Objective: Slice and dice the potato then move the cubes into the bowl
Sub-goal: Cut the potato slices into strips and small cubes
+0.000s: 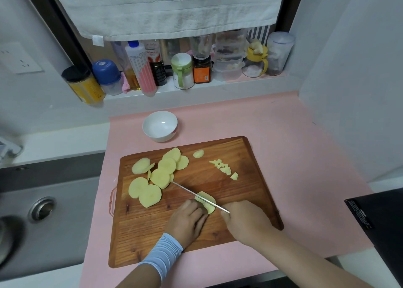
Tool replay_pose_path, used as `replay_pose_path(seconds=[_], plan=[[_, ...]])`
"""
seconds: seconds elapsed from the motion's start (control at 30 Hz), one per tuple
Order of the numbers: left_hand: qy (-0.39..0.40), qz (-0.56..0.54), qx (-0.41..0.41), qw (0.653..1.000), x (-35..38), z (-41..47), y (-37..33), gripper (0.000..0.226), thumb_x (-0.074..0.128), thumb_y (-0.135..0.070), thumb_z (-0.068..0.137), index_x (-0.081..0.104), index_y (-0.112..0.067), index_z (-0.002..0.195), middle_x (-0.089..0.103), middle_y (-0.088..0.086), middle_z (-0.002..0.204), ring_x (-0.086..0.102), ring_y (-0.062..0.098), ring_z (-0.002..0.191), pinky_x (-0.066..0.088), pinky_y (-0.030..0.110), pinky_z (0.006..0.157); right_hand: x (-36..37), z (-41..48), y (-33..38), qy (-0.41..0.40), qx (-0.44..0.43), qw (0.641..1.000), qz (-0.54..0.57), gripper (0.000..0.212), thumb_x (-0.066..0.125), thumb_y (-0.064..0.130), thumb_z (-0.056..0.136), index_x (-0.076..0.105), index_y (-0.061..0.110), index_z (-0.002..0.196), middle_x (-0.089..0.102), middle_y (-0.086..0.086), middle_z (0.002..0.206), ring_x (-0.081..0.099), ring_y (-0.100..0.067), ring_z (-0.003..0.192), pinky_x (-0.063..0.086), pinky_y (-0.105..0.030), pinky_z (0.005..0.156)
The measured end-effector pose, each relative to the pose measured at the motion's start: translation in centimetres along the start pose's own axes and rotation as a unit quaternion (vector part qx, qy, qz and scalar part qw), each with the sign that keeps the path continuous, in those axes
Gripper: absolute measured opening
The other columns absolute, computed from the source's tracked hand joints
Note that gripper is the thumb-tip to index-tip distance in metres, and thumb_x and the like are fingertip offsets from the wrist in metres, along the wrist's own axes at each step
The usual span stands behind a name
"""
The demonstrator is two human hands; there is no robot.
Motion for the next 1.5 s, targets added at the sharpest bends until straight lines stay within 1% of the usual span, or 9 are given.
replay_pose_path(seconds=[0.23, 0.6, 0.7, 0.8, 1.0, 1.13, 1.3, 1.43, 1.5], plan=[[-0.018, -0.017, -0.013, 1.000, -0.5, 0.0, 0.0, 0.008, 0.066, -0.019, 0.094, 0.071, -0.012, 0.093, 0.065, 0.000, 0.097, 0.060, 0.021, 0.085, 0.053, 0.031, 0.078, -0.8, -2.0, 1.2, -0.018, -0.036, 0.999, -0.013, 0.033, 0.039, 0.045, 0.103, 0.068, 0.029, 0.104, 0.070, 0.006, 0.089, 0.065, -0.018, 0.078, 0.058, -0.037, 0.074], [-0.017, -0.034, -0.026, 0.999, -0.4, -0.2, 0.4, 0.009, 0.065, -0.020, 0.096, 0.070, -0.014, 0.092, 0.064, -0.002, 0.097, 0.059, 0.018, 0.088, 0.052, 0.027, 0.080, 0.8, -0.7, -0.6, 0.032, 0.021, 0.999, 0.031, 0.031, 0.046, 0.042, 0.103, 0.070, 0.024, 0.096, 0.068, 0.005, 0.084, 0.067, -0.018, 0.078, 0.058, -0.037, 0.075], [-0.021, -0.032, -0.022, 0.999, -0.5, -0.1, 0.2, 0.006, 0.067, -0.018, 0.094, 0.069, -0.013, 0.091, 0.064, -0.001, 0.097, 0.058, 0.018, 0.087, 0.051, 0.027, 0.080, 1.4, 0.3, -0.2, 0.039, 0.029, 0.998, 0.028, 0.029, 0.048, 0.040, 0.102, 0.065, 0.023, 0.084, 0.064, 0.004, 0.080, 0.065, -0.019, 0.076, 0.056, -0.035, 0.070], [-0.022, -0.029, -0.019, 0.999, -0.4, -0.2, 0.2, 0.007, 0.067, -0.017, 0.095, 0.069, -0.012, 0.091, 0.063, 0.000, 0.097, 0.059, 0.019, 0.088, 0.051, 0.027, 0.081, 1.3, 1.0, -0.5, 0.053, 0.042, 0.997, 0.039, 0.033, 0.051, 0.039, 0.100, 0.056, 0.023, 0.072, 0.060, 0.005, 0.075, 0.061, -0.018, 0.070, 0.047, -0.030, 0.063], [-0.016, -0.005, -0.031, 0.999, 0.0, -0.9, 0.4, 0.010, 0.061, -0.019, 0.098, 0.067, -0.013, 0.092, 0.061, 0.000, 0.094, 0.057, 0.021, 0.083, 0.053, 0.034, 0.072, 1.2, 0.9, -0.6, 0.058, 0.041, 0.997, 0.035, 0.028, 0.052, 0.042, 0.100, 0.060, 0.025, 0.080, 0.060, 0.007, 0.077, 0.060, -0.016, 0.071, 0.043, -0.027, 0.062], [-0.021, -0.021, -0.036, 0.999, -0.3, -0.6, 0.4, 0.007, 0.065, -0.016, 0.095, 0.067, -0.012, 0.089, 0.061, -0.001, 0.095, 0.059, 0.020, 0.086, 0.053, 0.032, 0.075, 0.9, 0.1, 0.3, 0.047, 0.018, 0.999, 0.013, 0.034, 0.048, 0.041, 0.102, 0.050, 0.027, 0.071, 0.053, 0.010, 0.071, 0.059, -0.019, 0.074, 0.045, -0.029, 0.065], [-0.037, -0.039, -0.034, 0.998, -0.8, -0.5, 0.2, 0.004, 0.070, -0.012, 0.091, 0.068, -0.013, 0.087, 0.062, -0.003, 0.094, 0.059, 0.018, 0.086, 0.052, 0.027, 0.078, 0.0, -1.4, 1.3, 0.019, -0.008, 1.000, -0.002, 0.034, 0.041, 0.043, 0.103, 0.050, 0.028, 0.075, 0.056, 0.007, 0.076, 0.060, -0.021, 0.076, 0.045, -0.032, 0.064], [-0.043, -0.047, -0.039, 0.997, -0.8, -0.7, 0.6, 0.004, 0.071, -0.014, 0.091, 0.070, -0.013, 0.087, 0.062, -0.004, 0.092, 0.058, 0.015, 0.085, 0.052, 0.024, 0.077, -0.4, -2.6, 1.4, 0.016, -0.022, 1.000, 0.006, 0.029, 0.042, 0.042, 0.104, 0.055, 0.030, 0.081, 0.058, 0.009, 0.075, 0.059, -0.014, 0.071, 0.047, -0.030, 0.062], [-0.043, -0.053, -0.039, 0.997, -0.8, -0.8, 0.6, 0.004, 0.072, -0.014, 0.091, 0.070, -0.013, 0.087, 0.062, -0.003, 0.092, 0.058, 0.015, 0.085, 0.052, 0.024, 0.077, -0.3, -2.9, 0.9, 0.022, -0.011, 1.000, 0.018, 0.030, 0.044, 0.043, 0.105, 0.055, 0.032, 0.080, 0.061, 0.010, 0.076, 0.062, -0.014, 0.073, 0.053, -0.031, 0.066]])
Point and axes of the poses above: each hand's wrist, its own z-axis towards the middle knuckle, its own x-axis out of the palm, y = z × x, the point moved 10 cm from there along z, towards the middle knuckle
